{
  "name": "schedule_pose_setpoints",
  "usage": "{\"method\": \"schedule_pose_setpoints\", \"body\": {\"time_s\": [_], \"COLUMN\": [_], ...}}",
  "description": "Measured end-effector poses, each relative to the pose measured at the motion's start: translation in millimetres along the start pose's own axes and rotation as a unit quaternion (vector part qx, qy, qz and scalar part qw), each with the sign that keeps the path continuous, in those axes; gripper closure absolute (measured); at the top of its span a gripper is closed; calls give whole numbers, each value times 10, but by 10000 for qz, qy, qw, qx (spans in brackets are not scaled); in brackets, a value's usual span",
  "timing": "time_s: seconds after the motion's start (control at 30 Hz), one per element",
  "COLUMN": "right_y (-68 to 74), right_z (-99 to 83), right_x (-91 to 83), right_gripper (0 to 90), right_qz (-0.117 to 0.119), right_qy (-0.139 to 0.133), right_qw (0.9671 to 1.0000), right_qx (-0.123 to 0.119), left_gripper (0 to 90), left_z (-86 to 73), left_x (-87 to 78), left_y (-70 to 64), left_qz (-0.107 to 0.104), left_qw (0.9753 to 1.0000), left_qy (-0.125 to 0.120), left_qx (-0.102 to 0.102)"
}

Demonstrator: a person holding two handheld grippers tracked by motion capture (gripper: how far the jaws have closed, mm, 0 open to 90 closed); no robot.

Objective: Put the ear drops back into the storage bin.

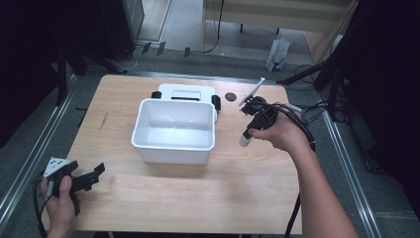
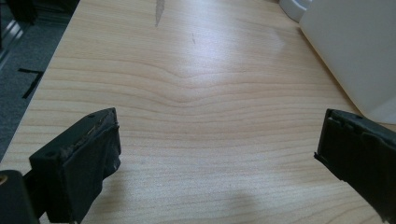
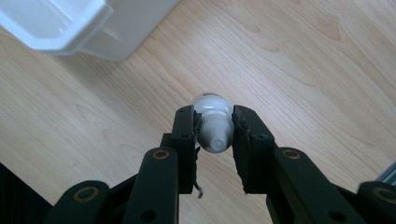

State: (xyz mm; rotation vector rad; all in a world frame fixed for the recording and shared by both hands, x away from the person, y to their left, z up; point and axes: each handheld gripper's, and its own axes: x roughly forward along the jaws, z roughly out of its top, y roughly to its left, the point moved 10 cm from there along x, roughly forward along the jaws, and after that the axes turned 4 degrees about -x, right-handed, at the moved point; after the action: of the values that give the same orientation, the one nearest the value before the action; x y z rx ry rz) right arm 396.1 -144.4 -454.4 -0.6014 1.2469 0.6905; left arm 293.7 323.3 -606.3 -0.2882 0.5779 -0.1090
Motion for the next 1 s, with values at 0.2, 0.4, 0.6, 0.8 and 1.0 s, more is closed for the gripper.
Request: {"method": "schedule_pose_setpoints", "body": {"time_s": [0.2, 0.4, 0.6, 0.8, 1.0], "right_y": [74, 159, 230, 302, 384], "right_z": [146, 311, 460, 604, 742], "right_x": [-50, -141, -238, -335, -363], "right_gripper": [720, 720, 720, 720, 720], "right_qz": [47, 106, 107, 77, 79], "right_qy": [-53, -75, -149, -218, -286], "right_qw": [9999, 9997, 9994, 9987, 9980], "right_qx": [-123, -188, -308, -447, -567], "left_gripper": [4, 4, 4, 4, 4], "left_z": [-2, -2, -3, -2, -3], "left_x": [1, 1, 1, 1, 1], "left_y": [-1, 1, 3, 4, 4], "left_qz": [3, -6, -10, -10, -15], "left_qw": [10000, 10000, 10000, 10000, 10000], "left_qy": [14, 23, 33, 28, 30], "left_qx": [17, 4, -5, -1, -6]}}
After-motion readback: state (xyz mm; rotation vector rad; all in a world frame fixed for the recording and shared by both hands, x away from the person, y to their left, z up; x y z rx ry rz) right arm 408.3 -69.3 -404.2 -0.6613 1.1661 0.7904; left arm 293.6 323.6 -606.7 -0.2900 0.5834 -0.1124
